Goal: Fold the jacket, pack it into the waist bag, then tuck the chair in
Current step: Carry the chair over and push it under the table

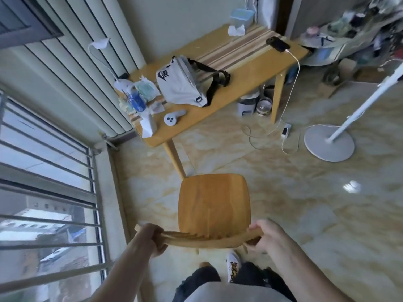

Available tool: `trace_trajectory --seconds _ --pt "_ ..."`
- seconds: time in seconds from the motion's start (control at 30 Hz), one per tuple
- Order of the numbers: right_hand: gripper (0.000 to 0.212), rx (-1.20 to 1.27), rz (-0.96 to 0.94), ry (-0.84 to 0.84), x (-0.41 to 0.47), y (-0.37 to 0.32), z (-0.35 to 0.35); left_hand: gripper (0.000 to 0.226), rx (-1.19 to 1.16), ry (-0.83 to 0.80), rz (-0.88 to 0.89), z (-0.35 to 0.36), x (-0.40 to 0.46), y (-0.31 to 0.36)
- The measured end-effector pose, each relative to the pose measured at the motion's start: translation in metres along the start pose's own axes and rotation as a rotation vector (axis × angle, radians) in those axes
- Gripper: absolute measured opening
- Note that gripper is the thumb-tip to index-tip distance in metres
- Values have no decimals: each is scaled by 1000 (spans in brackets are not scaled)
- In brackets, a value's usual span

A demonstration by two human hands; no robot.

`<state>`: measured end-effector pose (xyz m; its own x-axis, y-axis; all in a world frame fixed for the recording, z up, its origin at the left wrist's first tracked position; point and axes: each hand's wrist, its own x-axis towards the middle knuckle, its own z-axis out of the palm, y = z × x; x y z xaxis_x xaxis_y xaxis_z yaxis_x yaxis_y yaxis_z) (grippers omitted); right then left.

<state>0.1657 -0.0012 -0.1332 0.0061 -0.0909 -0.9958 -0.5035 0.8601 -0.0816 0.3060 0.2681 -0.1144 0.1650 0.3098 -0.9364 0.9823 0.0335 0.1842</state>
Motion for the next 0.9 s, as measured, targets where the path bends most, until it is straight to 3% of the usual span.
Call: trace_trajectory --seconds 0.2,0.33,0.5,0.73,0.9 --pt "39 -60 -33 -48 -23 -110 61 16 -39 -77 105 57 -39 102" --pt "40 -83 -106 -78 -31 -181 107 41 -26 -169 102 92 -39 176" --pt "42 -133 -148 -32 -29 -283 175 42 -46 -247 94 146 -34 281" --pt "22 -189 -216 -87 -18 -379 218 14 -158 -350 6 193 -15 342" --pt "9 -227 -347 -92 1 -430 228 16 -355 -489 -68 229 6 341"
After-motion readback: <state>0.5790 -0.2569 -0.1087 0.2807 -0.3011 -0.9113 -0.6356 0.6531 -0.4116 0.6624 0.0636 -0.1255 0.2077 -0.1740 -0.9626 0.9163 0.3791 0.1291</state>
